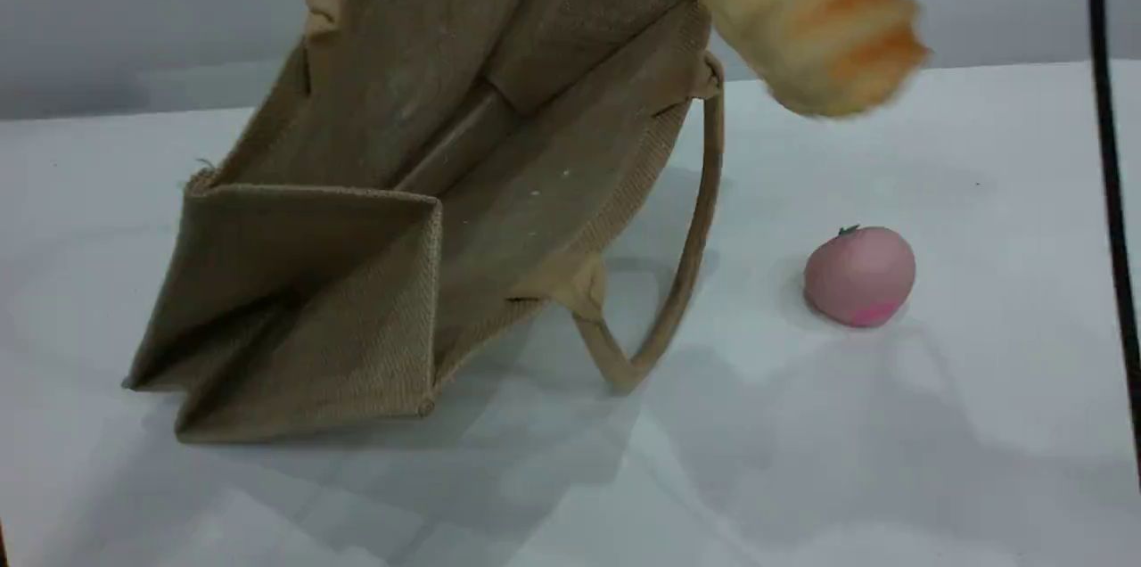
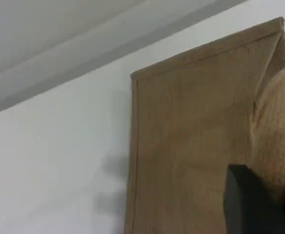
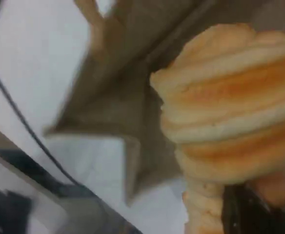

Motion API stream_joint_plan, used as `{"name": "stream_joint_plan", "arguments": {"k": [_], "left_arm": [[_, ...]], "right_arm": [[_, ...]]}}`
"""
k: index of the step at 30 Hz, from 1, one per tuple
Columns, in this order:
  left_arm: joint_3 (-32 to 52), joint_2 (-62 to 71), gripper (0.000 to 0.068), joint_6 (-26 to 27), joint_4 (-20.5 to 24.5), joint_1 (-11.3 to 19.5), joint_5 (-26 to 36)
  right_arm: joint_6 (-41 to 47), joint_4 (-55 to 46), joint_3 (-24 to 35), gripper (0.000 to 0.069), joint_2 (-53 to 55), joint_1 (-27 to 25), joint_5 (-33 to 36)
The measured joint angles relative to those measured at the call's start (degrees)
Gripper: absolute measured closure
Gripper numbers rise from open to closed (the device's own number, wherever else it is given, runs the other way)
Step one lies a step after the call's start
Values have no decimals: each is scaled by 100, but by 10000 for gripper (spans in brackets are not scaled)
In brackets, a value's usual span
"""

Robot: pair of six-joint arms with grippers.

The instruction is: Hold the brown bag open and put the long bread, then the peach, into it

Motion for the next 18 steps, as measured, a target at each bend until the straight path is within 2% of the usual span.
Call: {"name": "stream_joint_plan", "arguments": {"k": [6, 14, 18], "left_arm": [[0, 0, 589, 0, -18, 0, 0], [0, 0, 589, -5, -25, 0, 0], [0, 0, 589, -5, -177, 0, 0]], "right_arm": [[-212, 923, 0, 638, 257, 0, -220], [-458, 1275, -172, 638, 969, 0, -291], [-686, 1563, -428, 638, 1391, 0, -292]]}}
